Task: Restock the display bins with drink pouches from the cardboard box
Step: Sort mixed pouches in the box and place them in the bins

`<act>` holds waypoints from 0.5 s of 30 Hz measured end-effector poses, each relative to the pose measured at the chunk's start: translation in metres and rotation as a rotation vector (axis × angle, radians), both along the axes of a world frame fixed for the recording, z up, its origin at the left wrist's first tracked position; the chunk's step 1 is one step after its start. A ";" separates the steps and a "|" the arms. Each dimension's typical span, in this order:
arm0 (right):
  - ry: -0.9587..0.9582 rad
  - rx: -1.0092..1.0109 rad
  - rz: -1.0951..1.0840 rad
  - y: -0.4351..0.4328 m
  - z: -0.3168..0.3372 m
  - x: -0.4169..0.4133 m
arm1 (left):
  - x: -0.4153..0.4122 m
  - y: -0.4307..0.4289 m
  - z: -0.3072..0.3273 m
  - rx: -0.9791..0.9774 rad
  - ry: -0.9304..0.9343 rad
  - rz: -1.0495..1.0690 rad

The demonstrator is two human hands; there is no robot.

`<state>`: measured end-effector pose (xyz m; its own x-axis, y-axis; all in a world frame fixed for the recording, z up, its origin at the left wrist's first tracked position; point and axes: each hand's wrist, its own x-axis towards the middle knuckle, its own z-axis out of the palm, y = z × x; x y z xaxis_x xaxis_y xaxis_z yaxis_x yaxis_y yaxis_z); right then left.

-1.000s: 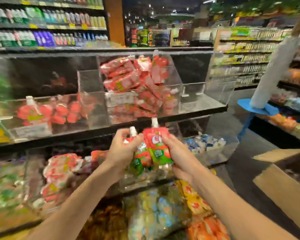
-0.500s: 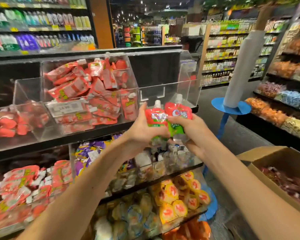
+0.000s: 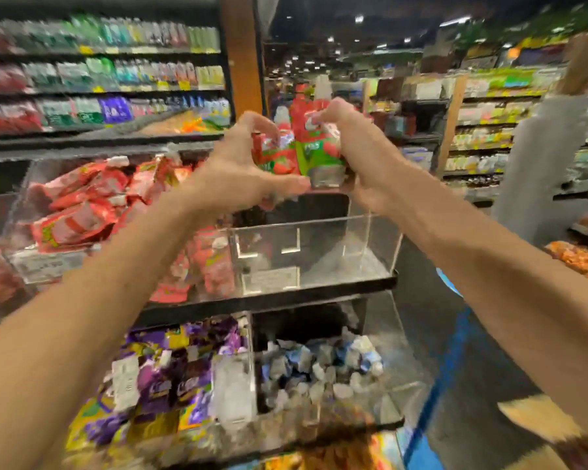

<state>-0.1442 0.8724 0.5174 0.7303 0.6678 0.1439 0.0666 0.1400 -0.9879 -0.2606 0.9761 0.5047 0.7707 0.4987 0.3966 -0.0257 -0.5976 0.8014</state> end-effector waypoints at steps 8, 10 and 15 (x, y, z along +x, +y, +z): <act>-0.499 -0.549 0.106 0.036 0.001 0.082 | 0.102 0.048 -0.008 0.277 0.588 0.204; -0.729 -0.720 0.071 0.046 -0.007 0.094 | 0.125 0.059 -0.020 0.268 0.716 0.207; -0.927 -1.052 0.244 0.060 -0.024 0.098 | 0.161 0.090 -0.056 0.196 0.900 0.180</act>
